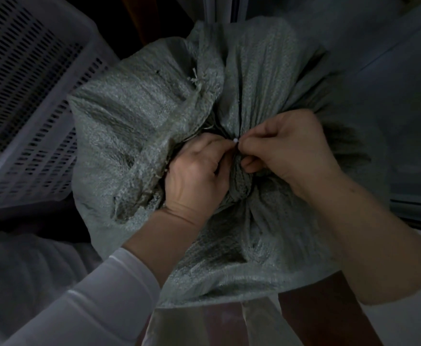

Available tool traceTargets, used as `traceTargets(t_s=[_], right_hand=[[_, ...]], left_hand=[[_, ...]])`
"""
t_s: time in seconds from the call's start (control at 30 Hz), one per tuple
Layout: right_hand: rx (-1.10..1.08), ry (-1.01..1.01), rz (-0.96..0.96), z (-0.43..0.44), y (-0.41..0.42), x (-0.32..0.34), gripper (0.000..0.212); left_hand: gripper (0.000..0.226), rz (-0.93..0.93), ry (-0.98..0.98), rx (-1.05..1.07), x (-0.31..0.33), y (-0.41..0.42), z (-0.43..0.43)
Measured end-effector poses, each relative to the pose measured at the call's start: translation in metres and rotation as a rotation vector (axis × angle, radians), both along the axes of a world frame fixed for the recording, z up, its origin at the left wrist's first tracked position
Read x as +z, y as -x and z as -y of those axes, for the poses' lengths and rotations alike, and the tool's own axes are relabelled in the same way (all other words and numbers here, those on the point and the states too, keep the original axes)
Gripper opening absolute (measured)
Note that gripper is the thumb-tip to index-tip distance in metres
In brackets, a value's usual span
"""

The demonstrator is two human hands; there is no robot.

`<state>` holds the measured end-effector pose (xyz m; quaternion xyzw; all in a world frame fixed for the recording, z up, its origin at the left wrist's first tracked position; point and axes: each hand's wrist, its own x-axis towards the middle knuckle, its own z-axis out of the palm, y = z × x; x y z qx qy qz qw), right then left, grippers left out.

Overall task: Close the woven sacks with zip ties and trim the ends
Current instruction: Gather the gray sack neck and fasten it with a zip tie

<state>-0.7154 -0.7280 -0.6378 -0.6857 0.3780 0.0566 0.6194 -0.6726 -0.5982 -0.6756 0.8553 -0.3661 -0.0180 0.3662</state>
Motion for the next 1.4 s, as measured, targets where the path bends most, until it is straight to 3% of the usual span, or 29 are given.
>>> traceTargets(t_s=[0.57,0.77,0.87,1.0,1.13,1.2,1.4], right_hand=[[-0.045,0.023,0.012,-0.002,-0.001,-0.003,0.030],[-0.084,-0.160,0.065,-0.001,0.007,0.003,0.012],[-0.063,-0.112,0.048,0.003,0.007,0.001,0.017],[-0.007,-0.019,0.017,0.006,0.005,0.001,0.023],[-0.057,-0.068,0.123,0.005,0.011,0.004,0.014],[-0.078,-0.090,0.176,0.006,0.012,0.005,0.018],[-0.025,-0.017,0.195,0.006,0.002,0.004,0.022]], left_hand=[[0.021,-0.082,-0.005,0.025,0.001,0.001,0.002],[0.021,-0.190,-0.019,0.143,0.003,0.001,0.003],[0.021,-0.288,-0.034,0.179,0.009,-0.002,0.007],[0.022,-0.555,0.025,0.284,0.013,-0.007,0.012],[0.008,-0.730,0.082,0.274,0.017,-0.014,0.017],[0.013,-0.814,0.132,0.249,0.021,-0.017,0.018],[0.014,-0.915,0.232,0.252,0.027,-0.019,0.018]])
